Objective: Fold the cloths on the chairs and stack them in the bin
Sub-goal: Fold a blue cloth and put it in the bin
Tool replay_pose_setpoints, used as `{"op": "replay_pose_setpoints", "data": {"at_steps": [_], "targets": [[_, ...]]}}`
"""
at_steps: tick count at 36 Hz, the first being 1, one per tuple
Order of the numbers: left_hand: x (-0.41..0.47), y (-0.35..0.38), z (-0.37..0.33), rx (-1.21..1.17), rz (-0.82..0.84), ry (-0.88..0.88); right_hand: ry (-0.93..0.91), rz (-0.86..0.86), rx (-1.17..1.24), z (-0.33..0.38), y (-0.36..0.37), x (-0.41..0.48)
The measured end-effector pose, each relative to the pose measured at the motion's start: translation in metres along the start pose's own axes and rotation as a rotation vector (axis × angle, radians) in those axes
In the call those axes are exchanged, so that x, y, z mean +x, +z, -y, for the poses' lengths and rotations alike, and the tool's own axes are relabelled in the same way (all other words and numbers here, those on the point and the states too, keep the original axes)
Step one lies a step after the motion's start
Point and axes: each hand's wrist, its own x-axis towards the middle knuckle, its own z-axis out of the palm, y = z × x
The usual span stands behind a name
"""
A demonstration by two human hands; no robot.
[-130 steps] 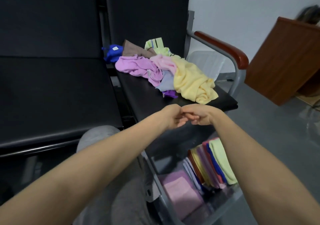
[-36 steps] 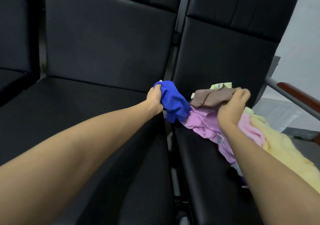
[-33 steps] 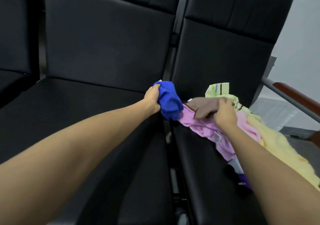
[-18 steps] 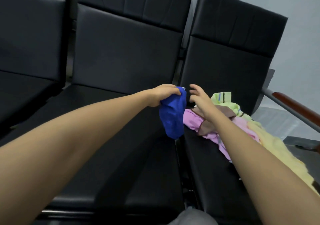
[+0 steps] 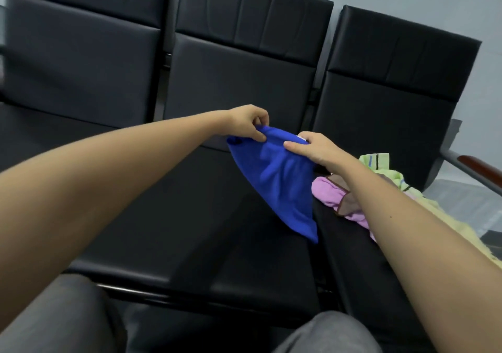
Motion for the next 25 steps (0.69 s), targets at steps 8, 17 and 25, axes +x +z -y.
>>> {"op": "replay_pose_setpoints", "data": {"at_steps": [8, 17, 25], "targets": [[-0.019, -0.004, -0.004, 0.035, 0.103, -0.012, -0.054, 0.325, 0.017, 0.033, 0.007, -0.006], [-0.039, -0.014, 0.007, -0.225, 0.353, -0.157, -0.082, 0.251, -0.121, 0.053, 0.032, -0.008], [-0.054, -0.034, 0.016, -0.252, 0.262, -0.159, -0.016, 0.384, -0.027, 0.05, 0.032, -0.017]]}}
